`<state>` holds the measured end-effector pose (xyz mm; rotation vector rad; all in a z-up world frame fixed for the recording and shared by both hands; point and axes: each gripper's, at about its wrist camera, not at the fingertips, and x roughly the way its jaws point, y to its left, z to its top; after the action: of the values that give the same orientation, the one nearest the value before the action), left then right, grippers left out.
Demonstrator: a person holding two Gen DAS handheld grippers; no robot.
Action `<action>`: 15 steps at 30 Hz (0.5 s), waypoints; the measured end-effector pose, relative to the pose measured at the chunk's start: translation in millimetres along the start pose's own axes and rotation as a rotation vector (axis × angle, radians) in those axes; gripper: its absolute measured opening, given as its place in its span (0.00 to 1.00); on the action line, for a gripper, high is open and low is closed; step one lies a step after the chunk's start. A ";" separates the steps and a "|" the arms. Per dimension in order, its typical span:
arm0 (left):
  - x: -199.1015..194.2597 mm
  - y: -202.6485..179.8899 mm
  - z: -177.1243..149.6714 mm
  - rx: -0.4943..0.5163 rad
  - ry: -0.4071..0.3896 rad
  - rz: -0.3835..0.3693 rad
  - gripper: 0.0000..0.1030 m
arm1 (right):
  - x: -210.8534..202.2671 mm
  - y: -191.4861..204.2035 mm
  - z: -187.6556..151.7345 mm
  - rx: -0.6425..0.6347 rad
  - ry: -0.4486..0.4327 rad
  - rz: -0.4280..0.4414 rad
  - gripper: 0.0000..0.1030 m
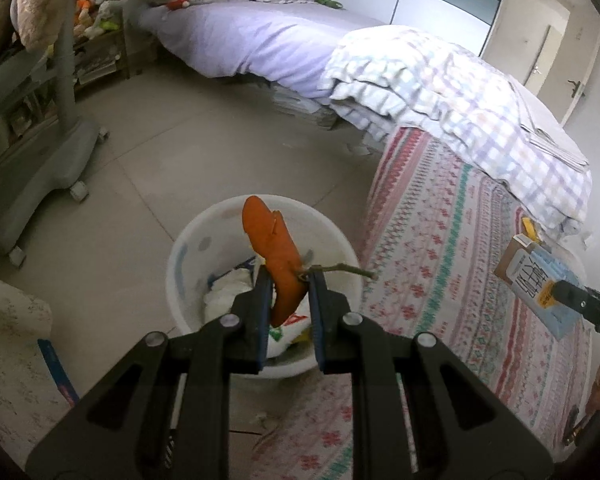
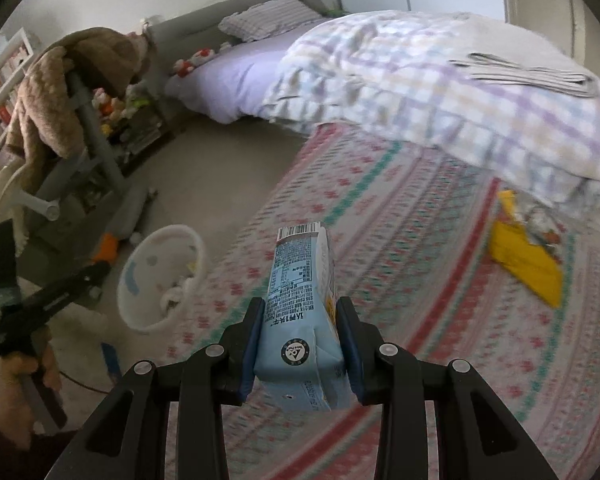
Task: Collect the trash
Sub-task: 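Carry the orange item into the white bin and open the left tool while the right tool holds the carton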
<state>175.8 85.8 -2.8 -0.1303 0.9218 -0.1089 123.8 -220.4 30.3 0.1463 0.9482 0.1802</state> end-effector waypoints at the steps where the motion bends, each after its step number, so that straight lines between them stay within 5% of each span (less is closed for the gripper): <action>1: 2.5 3.1 0.4 -0.006 0.003 0.003 0.19 | 3.5 5.3 1.4 -0.004 0.001 0.017 0.36; 5: 11.3 15.9 1.5 -0.028 0.000 -0.005 0.22 | 14.2 23.8 5.7 -0.014 0.004 0.081 0.36; 6: 13.9 19.5 1.5 -0.033 0.006 -0.007 0.27 | 16.6 27.6 6.6 -0.016 0.005 0.094 0.36; 8: 15.7 24.8 1.6 -0.048 0.015 -0.005 0.54 | 23.3 37.2 8.1 -0.024 0.008 0.117 0.36; 15: 14.6 46.8 -3.8 -0.088 0.048 0.046 0.73 | 45.8 64.1 8.4 -0.049 0.030 0.140 0.36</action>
<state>183.2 129.5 -24.0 -0.1892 0.9769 -0.0288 151.1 -148.4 11.9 0.1647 0.9635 0.3353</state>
